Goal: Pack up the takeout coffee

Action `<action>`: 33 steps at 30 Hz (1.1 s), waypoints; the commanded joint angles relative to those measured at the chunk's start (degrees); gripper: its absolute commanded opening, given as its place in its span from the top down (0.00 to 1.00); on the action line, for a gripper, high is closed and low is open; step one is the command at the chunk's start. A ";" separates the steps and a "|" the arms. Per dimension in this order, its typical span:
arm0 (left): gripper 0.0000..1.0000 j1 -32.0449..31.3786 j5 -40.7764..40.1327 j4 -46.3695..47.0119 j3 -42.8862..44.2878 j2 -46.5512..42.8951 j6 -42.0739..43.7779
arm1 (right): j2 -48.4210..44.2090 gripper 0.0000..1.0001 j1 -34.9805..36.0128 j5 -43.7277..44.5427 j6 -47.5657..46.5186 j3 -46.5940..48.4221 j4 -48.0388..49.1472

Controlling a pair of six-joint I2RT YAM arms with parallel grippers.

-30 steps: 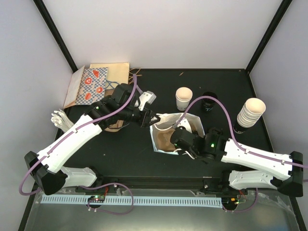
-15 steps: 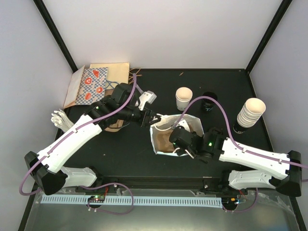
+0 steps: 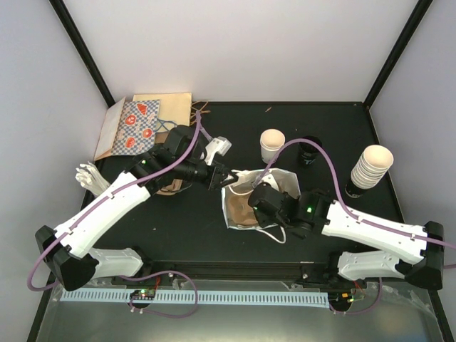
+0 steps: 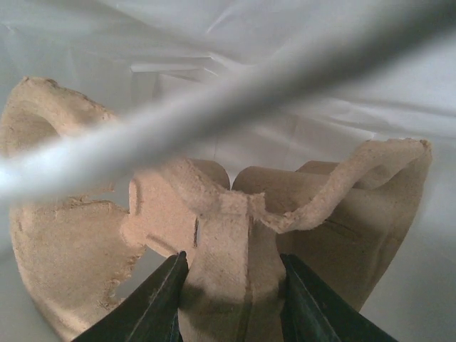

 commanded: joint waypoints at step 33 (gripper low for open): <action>0.91 -2.50 0.07 3.43 -1.40 -1.03 -2.74 | 0.31 0.70 -3.81 -2.29 3.05 -3.99 4.17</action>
